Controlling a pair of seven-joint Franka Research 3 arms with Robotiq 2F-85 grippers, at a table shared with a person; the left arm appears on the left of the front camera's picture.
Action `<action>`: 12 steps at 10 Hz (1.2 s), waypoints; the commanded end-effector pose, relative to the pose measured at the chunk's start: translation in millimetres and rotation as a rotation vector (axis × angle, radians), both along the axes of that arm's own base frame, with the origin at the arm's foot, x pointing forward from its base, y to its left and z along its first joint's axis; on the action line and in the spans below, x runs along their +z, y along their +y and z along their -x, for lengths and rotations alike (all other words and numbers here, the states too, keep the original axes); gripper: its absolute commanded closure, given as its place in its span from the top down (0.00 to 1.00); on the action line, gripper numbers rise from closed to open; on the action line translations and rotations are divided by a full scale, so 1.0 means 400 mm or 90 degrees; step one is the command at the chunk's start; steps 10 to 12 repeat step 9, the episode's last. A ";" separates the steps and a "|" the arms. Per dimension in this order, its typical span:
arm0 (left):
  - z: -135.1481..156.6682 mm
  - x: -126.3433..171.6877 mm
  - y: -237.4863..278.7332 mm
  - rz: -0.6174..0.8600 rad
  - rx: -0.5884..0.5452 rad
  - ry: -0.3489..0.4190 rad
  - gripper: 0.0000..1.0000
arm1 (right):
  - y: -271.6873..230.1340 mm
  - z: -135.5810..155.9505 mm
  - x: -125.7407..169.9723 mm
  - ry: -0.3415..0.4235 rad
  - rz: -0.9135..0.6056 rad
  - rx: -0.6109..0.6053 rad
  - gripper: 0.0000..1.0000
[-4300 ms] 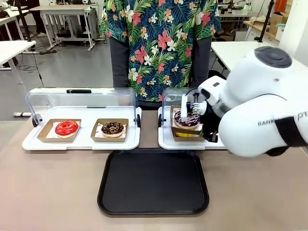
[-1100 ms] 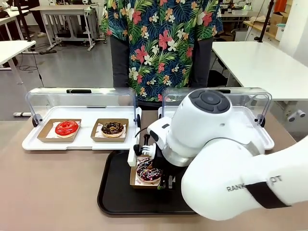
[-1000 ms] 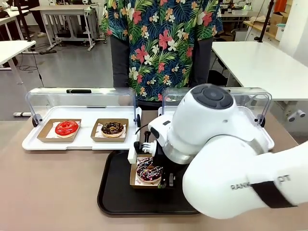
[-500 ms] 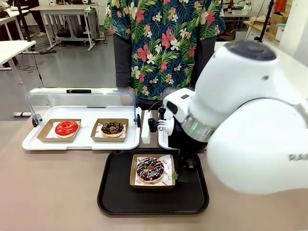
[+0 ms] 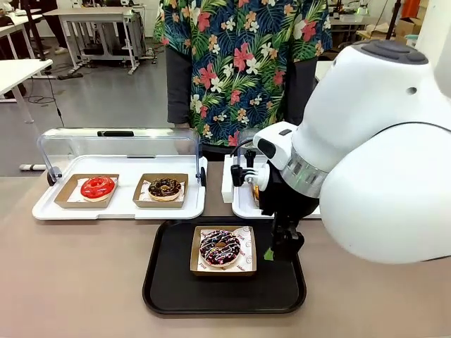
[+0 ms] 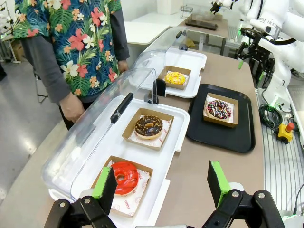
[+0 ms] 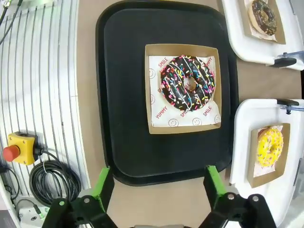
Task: Move the fourth donut from the left to the tray.
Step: Pick up the Paper togo box containing the Donut indicated by the person and place it on the Handle tray.
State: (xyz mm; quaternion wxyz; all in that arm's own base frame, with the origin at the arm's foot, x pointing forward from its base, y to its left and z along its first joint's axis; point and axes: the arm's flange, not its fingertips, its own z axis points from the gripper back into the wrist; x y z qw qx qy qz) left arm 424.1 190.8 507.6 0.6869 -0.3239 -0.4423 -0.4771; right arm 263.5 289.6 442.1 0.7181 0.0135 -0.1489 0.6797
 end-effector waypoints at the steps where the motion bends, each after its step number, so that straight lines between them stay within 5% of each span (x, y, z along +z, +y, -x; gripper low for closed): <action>1: 0.003 0.004 -0.004 0.003 -0.004 -0.003 1.00 | 0.010 0.000 -0.002 -0.013 -0.001 -0.007 1.00; 12: 0.003 0.004 -0.004 0.003 -0.004 -0.003 1.00 | 0.010 0.000 -0.002 -0.013 -0.001 -0.007 1.00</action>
